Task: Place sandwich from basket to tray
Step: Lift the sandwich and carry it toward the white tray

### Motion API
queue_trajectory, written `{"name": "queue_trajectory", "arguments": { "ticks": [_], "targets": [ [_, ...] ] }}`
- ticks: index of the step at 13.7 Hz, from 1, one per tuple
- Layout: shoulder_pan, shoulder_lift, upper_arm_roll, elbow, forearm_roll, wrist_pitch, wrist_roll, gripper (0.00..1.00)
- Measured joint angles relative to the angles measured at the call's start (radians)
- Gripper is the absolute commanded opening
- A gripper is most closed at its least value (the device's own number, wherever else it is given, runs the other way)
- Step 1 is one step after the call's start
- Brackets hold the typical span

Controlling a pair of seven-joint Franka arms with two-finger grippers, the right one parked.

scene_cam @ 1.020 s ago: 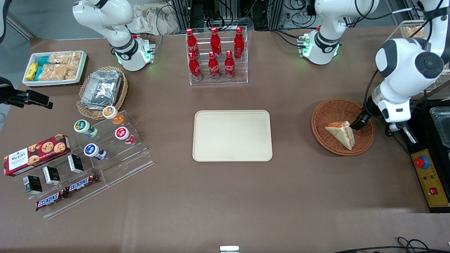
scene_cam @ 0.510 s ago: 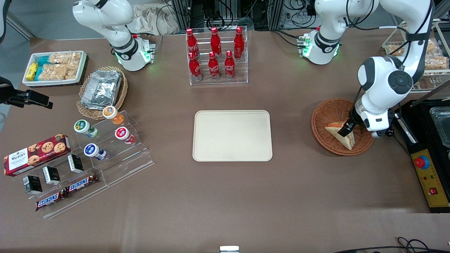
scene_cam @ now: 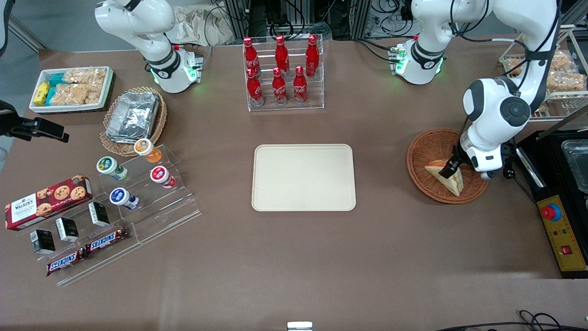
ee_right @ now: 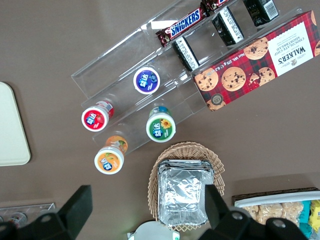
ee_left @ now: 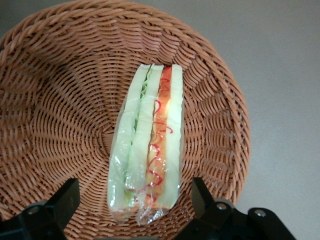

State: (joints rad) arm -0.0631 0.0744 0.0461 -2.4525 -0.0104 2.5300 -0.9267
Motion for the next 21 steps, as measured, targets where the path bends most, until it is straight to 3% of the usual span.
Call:
{"name": "queue_trajectory", "arguments": {
  "ticks": [1, 4, 12, 17, 21],
  "targets": [
    [0.000, 0.010, 0.000, -0.002, 0.000, 0.014, 0.001, 0.63],
    [0.002, 0.053, 0.002, -0.004, 0.000, 0.066, 0.004, 0.00],
    [0.008, 0.036, 0.004, 0.011, 0.004, 0.064, 0.064, 0.00],
    [0.005, -0.102, -0.003, 0.154, 0.009, -0.263, 0.129, 0.00],
    [-0.031, -0.138, -0.054, 0.435, 0.024, -0.621, 0.144, 0.00]
  ]
}}
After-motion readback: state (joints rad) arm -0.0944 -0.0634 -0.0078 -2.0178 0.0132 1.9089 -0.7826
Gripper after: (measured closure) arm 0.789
